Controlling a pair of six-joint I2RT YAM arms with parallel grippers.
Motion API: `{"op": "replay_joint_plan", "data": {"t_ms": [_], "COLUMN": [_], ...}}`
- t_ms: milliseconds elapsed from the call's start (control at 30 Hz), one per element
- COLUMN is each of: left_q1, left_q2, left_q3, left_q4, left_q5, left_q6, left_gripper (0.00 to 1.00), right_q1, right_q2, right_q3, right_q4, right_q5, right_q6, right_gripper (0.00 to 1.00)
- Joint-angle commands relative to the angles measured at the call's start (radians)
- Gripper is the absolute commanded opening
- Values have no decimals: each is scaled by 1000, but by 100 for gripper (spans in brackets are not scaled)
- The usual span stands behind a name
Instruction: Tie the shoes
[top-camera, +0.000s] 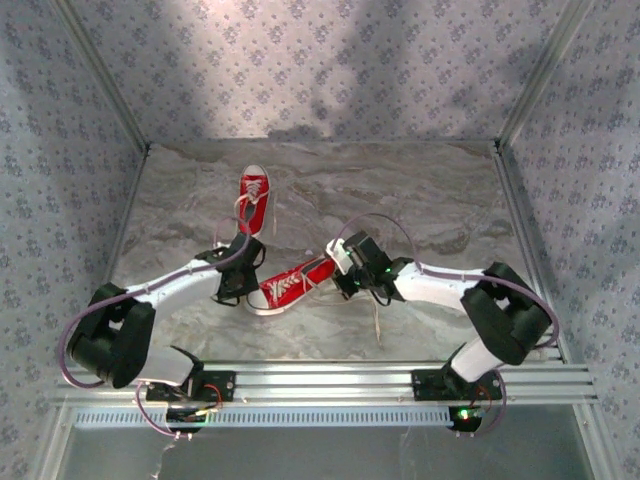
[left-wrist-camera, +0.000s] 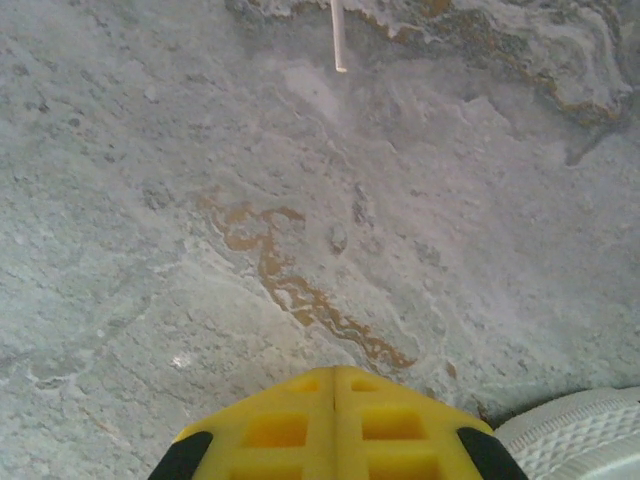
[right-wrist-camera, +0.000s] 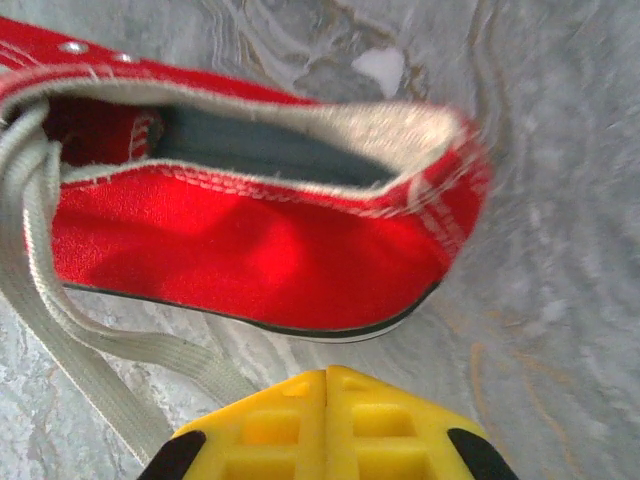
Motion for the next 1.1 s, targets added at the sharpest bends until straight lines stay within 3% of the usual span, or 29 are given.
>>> {"op": "replay_joint_plan", "data": {"t_ms": [0, 367, 533, 600, 800, 933, 1067], "left_q1": [-54, -224, -219, -212, -196, -196, -196], "left_q2": [3, -32, -139, -220, -335, -343, -321], "left_q3": [-20, -25, -12, -20, 5, 35, 54], "left_q4": [21, 16, -73, -61, 10, 72, 113], "left_q5": [82, 65, -55, -78, -85, -66, -53], "left_q6": [-46, -138, -134, -110, 20, 84, 105], "left_gripper": [0, 0, 0, 5, 19, 26, 28], "right_q1": [-9, -51, -53, -64, -98, -101, -70], "right_q2": [46, 134, -14, -115, -397, -494, -502], "right_q3": [25, 149, 134, 101, 0, -63, -122], "right_q4": [65, 64, -103, -177, -482, -667, -688], "right_q5": [-44, -91, 85, 127, 257, 212, 128], "right_q6": [56, 58, 142, 212, 514, 643, 701], "right_gripper": [4, 6, 18, 21, 19, 27, 33]}}
